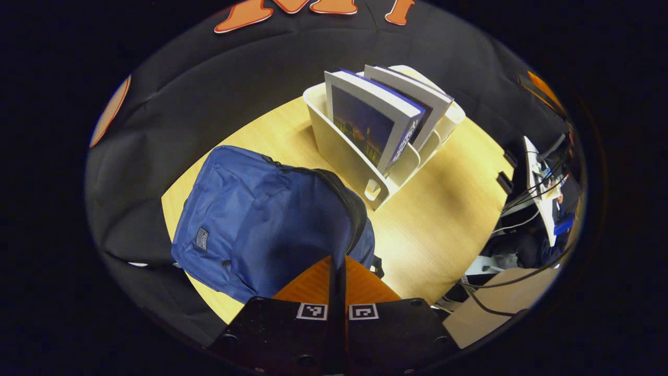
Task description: Open the schoolbag, grab two books from the bookshelf and put them into the schoolbag.
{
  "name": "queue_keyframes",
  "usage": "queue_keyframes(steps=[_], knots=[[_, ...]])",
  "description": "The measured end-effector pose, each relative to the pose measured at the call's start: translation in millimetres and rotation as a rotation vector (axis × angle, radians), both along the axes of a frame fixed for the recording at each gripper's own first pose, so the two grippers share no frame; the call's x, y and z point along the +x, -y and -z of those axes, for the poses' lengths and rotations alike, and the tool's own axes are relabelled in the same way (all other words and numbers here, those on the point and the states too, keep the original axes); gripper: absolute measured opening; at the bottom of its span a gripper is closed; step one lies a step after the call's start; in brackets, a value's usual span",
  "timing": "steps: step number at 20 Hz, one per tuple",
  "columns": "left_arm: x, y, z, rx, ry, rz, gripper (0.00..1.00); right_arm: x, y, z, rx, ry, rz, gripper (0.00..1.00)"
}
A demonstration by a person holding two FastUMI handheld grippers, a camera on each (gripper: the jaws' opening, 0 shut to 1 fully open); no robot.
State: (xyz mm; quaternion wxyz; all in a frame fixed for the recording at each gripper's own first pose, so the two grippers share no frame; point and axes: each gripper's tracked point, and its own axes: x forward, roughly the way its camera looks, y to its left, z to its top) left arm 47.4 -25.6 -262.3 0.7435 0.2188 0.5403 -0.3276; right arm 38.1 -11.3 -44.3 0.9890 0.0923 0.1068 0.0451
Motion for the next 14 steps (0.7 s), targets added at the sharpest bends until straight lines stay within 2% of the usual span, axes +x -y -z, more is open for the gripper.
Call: queue_keyframes(steps=[4, 8, 11, 14], knots=[[32, -25, -33, -0.024, -0.018, 0.162, 0.01, 30, -39, -25, -0.044, -0.049, 0.037, 0.96], [71, -53, -47, -0.040, -0.030, 0.302, 0.01, 65, -87, -32, -0.029, -0.191, -0.007, 0.96], [92, -66, -42, -0.082, -0.039, 0.317, 0.01, 88, -110, -26, -0.011, -0.326, -0.023, 0.96], [107, -74, -36, -0.143, -0.022, 0.310, 0.01, 105, -111, -14, -0.044, -0.428, 0.008, 0.96]])
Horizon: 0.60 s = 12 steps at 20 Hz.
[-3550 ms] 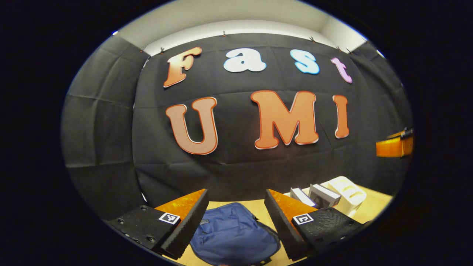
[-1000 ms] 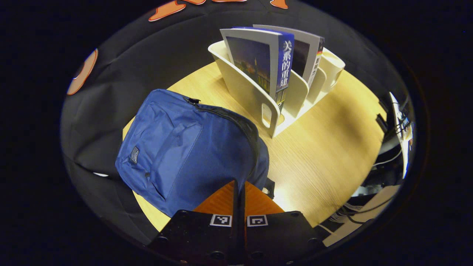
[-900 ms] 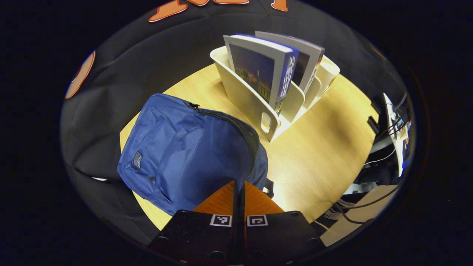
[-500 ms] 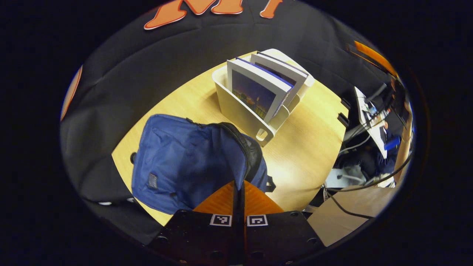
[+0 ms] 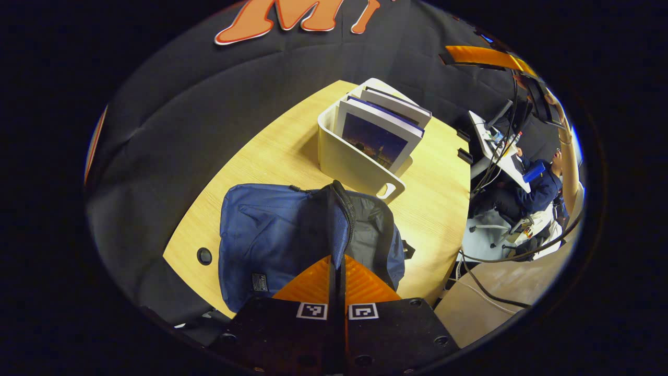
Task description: Open the schoolbag, grab two books from the bookshelf and put them into the schoolbag.
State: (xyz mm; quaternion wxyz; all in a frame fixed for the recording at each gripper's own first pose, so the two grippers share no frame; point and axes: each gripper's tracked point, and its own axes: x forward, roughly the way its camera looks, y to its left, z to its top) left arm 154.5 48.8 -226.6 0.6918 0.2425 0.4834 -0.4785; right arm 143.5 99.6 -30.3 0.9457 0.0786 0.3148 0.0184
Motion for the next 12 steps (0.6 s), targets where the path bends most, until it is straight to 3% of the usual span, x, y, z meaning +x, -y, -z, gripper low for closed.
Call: queue_keyframes(steps=[5, 12], knots=[[30, -32, 12, -0.034, 0.058, -0.090, 0.01, 14, -14, 29, -0.035, -0.137, -0.003, 0.96], [34, -39, 14, -0.079, 0.082, -0.119, 0.01, 30, -8, 97, -0.185, -0.365, -0.017, 0.97]])
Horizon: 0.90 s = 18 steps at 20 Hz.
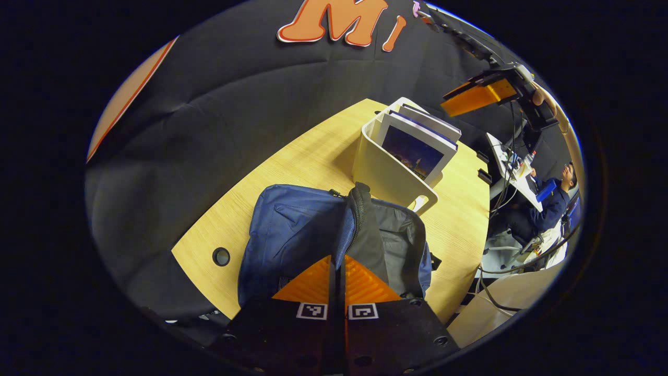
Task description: Open the schoolbag, grab two books from the bookshelf and put them into the schoolbag.
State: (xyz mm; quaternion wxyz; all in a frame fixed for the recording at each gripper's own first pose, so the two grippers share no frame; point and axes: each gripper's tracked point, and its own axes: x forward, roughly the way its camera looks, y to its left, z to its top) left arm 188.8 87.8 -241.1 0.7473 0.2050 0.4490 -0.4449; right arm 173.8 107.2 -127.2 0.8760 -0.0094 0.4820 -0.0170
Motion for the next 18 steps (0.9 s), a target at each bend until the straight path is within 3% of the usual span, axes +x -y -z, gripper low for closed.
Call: queue_keyframes(steps=[8, 14, 17, 18], knots=[[-8, -6, 10, -0.031, -0.016, -0.010, 0.01, 16, -2, 71, -0.037, -0.193, -0.001, 0.97], [-9, -8, 16, -0.035, -0.025, -0.012, 0.01, 15, -1, 101, -0.048, -0.269, 0.008, 0.96], [-10, -7, 16, -0.031, -0.026, -0.008, 0.01, 10, -2, 101, -0.061, -0.287, -0.003, 0.33], [-9, -7, 16, -0.033, -0.025, -0.008, 0.01, 9, -2, 101, -0.064, -0.289, -0.013, 0.32]])
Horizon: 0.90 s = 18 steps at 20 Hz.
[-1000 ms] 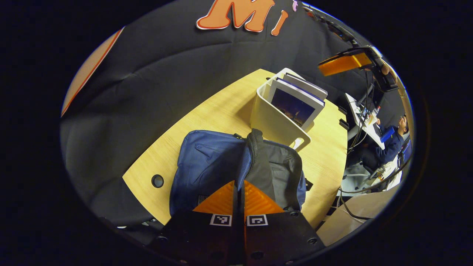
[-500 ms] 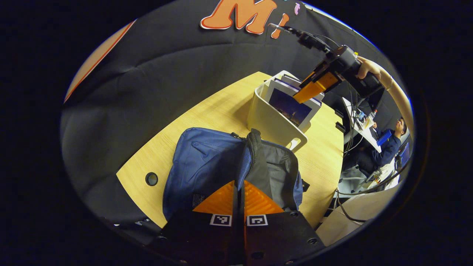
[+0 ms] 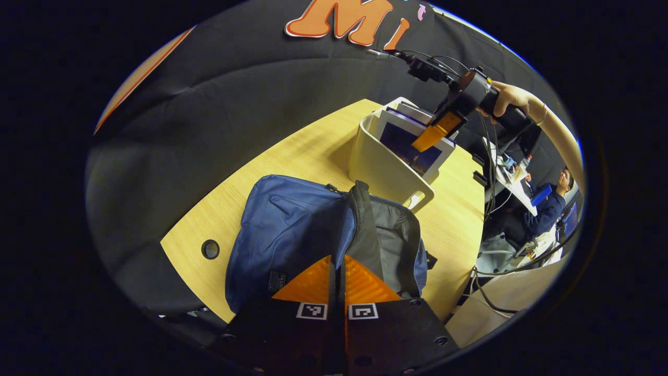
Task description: Open the schoolbag, grab two books from the bookshelf and put them into the schoolbag.
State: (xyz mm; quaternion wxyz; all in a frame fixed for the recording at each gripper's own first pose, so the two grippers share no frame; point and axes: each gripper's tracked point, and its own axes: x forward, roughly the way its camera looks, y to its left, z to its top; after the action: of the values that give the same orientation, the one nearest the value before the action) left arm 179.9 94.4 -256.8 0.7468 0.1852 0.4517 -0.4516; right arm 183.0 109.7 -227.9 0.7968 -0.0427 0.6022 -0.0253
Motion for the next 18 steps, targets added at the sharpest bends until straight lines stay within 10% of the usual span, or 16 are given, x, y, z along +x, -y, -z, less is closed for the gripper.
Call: queue_keyframes(steps=[18], knots=[[-12, 7, -19, 0.023, 0.026, -0.023, 0.01, -64, 17, -184, 0.193, 0.507, 0.087, 0.30]])
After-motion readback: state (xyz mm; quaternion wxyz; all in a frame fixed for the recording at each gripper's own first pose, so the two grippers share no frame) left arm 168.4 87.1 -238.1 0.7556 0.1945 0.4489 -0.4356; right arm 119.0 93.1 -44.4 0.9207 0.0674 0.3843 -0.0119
